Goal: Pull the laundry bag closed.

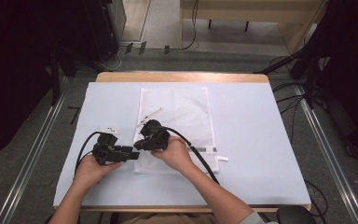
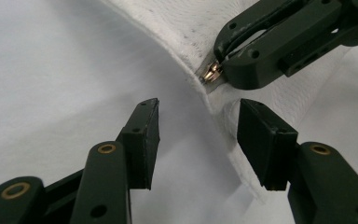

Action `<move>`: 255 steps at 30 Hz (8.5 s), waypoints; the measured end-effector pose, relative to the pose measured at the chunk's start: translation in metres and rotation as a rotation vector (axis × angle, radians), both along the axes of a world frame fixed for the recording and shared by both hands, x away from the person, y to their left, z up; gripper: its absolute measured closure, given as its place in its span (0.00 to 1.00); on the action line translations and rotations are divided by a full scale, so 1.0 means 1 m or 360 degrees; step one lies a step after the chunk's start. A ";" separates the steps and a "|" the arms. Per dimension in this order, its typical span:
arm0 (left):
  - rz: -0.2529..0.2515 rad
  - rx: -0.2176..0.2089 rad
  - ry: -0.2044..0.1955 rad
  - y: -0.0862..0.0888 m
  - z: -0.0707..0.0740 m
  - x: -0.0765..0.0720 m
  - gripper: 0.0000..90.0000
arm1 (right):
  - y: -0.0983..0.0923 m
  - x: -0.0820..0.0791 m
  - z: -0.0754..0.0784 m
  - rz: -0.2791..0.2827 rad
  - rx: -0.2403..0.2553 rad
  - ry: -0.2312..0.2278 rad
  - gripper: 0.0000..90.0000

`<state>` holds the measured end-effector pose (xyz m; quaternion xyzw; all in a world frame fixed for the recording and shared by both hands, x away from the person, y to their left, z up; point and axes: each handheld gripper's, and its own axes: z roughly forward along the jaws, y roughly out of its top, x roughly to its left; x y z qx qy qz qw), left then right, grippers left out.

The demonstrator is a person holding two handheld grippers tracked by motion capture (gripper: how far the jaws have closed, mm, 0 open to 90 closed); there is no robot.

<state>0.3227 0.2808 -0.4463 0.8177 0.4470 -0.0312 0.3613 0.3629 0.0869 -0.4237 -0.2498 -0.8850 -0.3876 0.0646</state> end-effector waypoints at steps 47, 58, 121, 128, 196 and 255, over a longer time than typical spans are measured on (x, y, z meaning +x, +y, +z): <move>-0.0065 0.0058 0.0073 -0.003 0.009 0.002 1.00 | -0.021 0.004 -0.019 0.0081 0.0036 0.0010 0.99; -0.0114 0.0047 0.0052 -0.007 0.005 0.003 0.89 | -0.019 0.001 -0.013 0.0120 0.0015 0.0027 0.98; -0.0115 0.0011 0.0048 0.004 0.005 -0.001 0.98 | -0.068 0.014 -0.024 0.0088 -0.0014 0.0023 0.98; -0.0112 0.0009 0.0046 0.004 0.005 -0.001 0.98 | -0.068 0.014 -0.024 0.0088 -0.0008 0.0046 0.98; -0.0093 0.0028 0.0077 0.013 0.006 -0.003 0.97 | -0.132 0.017 -0.024 -0.0081 -0.0105 0.0063 0.98; -0.0060 0.0028 0.0171 0.024 0.007 -0.004 1.00 | -0.205 0.013 -0.025 -0.0213 -0.0177 0.0091 0.98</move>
